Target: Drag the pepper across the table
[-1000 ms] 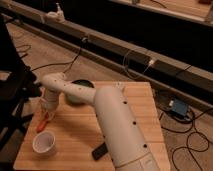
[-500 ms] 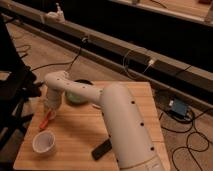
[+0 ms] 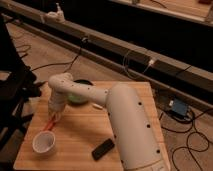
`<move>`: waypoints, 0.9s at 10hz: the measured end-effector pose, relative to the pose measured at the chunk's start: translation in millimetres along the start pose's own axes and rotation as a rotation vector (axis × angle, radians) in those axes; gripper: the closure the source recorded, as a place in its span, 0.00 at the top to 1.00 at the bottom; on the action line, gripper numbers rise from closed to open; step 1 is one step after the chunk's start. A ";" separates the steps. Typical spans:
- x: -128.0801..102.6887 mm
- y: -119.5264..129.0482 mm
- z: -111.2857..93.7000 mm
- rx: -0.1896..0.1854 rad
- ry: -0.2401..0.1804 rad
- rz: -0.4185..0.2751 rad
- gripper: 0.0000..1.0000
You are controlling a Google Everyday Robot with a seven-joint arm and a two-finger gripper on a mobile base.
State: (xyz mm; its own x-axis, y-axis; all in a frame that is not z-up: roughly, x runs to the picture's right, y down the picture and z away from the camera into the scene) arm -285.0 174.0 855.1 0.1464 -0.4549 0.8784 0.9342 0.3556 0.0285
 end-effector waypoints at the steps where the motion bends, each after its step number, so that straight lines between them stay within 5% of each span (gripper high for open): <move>1: -0.8 12.1 -2.5 -0.023 0.005 0.025 0.00; 9: -6.0 95.3 -32.6 -0.093 0.052 0.236 0.00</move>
State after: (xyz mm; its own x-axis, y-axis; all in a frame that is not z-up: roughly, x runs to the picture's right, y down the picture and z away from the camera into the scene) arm -186.3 183.9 837.0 0.3781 -0.4105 0.8298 0.8978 0.3813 -0.2204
